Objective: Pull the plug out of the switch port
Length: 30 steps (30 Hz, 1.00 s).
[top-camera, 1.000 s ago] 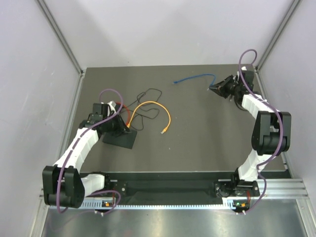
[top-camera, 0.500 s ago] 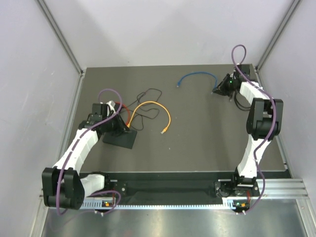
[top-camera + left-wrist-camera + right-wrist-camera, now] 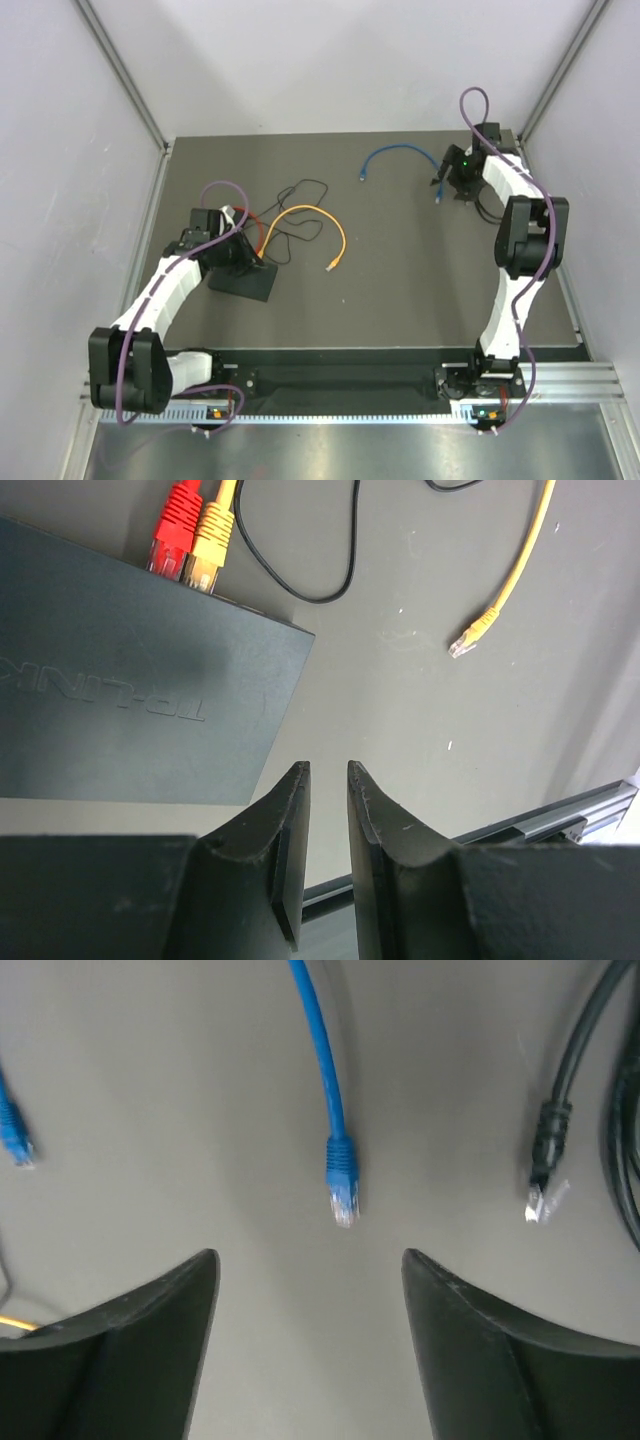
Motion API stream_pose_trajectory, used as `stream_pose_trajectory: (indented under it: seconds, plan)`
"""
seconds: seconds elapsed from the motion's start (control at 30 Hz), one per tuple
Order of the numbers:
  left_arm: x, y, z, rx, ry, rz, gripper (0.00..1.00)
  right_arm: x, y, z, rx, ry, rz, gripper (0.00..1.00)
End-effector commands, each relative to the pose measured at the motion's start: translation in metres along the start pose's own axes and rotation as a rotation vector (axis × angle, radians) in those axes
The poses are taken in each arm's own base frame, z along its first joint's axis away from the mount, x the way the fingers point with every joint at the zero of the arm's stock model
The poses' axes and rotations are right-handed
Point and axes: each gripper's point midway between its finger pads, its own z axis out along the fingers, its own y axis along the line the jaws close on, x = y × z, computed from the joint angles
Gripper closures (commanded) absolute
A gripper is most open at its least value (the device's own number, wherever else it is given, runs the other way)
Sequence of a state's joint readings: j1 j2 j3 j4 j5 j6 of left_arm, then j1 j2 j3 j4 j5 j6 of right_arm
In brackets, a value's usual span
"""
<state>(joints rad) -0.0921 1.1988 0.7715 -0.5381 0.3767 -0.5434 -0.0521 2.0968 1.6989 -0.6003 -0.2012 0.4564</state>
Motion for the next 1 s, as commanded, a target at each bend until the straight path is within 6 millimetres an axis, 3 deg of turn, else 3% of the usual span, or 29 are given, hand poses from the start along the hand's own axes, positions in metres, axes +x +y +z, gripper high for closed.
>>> stream_pose_trajectory:
  seconds: [0.0, 0.03, 0.07, 0.13, 0.2, 0.27, 0.3, 0.43, 0.63, 0.73, 0.83, 0.97]
  plan:
    - [-0.015, -0.009, -0.001, 0.025, -0.04, 0.011, 0.73, -0.015, 0.034, -0.054, 0.048, -0.106, -0.157, 0.18]
    - [-0.016, -0.008, -0.001, 0.023, -0.04, 0.009, 0.73, -0.013, 0.039, -0.059, 0.054, -0.114, -0.204, 0.05]
    - [-0.015, -0.008, -0.001, 0.019, -0.038, 0.01, 0.73, -0.005, 0.055, -0.062, 0.049, -0.116, -0.256, 0.0]
    - [-0.017, -0.007, 0.0, 0.014, -0.039, 0.014, 0.73, 0.009, 0.077, -0.074, 0.035, -0.124, -0.317, 0.0]
    - [-0.018, -0.007, -0.001, 0.01, -0.041, 0.02, 0.73, 0.026, 0.081, -0.074, 0.01, -0.106, -0.257, 0.0]
    - [-0.019, -0.007, 0.0, 0.005, -0.037, 0.025, 0.73, 0.024, 0.104, -0.087, -0.15, -0.138, -0.164, 0.0]
    - [-0.018, -0.006, 0.0, -0.003, -0.029, 0.021, 0.73, 0.047, 0.115, -0.084, -0.269, -0.06, -0.156, 0.0]
    - [-0.015, -0.001, 0.001, -0.028, -0.005, 0.031, 0.73, 0.067, 0.149, -0.089, -0.406, 0.0, -0.166, 0.0]
    - [-0.014, 0.003, -0.001, -0.05, -0.004, 0.039, 0.73, 0.14, 0.208, -0.092, -0.546, 0.133, -0.259, 0.04]
    - [-0.01, 0.006, 0.0, -0.057, 0.009, 0.031, 0.73, 0.198, 0.241, -0.096, -0.603, 0.208, -0.365, 0.05]
    - [-0.009, 0.006, 0.001, -0.056, 0.015, 0.015, 0.73, 0.239, 0.259, -0.095, -0.65, 0.268, -0.416, 0.06]
    - [-0.011, 0.005, -0.002, -0.062, 0.001, 0.003, 0.62, 0.284, 0.275, -0.093, -0.732, 0.366, -0.418, 0.14]
